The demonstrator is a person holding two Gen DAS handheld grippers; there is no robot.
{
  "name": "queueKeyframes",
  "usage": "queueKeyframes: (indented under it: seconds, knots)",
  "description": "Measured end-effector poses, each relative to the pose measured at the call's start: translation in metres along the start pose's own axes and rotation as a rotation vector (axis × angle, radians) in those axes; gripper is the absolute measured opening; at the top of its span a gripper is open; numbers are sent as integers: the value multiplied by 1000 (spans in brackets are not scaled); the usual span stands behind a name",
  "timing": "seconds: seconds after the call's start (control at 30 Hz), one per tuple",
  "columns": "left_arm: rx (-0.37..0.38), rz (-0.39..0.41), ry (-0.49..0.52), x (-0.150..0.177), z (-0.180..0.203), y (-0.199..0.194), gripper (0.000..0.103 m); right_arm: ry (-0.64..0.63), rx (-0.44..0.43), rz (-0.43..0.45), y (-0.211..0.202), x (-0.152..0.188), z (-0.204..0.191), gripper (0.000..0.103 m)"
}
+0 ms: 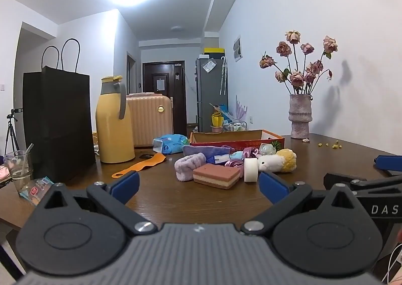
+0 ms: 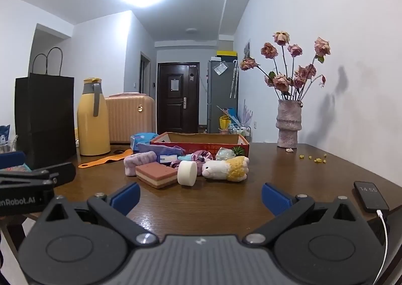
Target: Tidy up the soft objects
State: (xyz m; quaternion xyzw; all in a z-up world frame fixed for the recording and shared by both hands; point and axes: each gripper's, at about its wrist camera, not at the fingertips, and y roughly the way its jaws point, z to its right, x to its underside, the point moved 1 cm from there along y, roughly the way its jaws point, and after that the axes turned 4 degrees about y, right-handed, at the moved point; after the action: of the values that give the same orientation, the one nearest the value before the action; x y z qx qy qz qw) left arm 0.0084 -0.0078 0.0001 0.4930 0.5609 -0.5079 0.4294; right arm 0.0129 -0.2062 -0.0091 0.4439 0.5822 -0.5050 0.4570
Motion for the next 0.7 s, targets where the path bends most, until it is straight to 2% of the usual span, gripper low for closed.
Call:
queueKeyframes:
  seconds: [0.7]
  knots:
    - [-1,-2,13,0,-2,-2,103,6,8,-15,2,2,1,103]
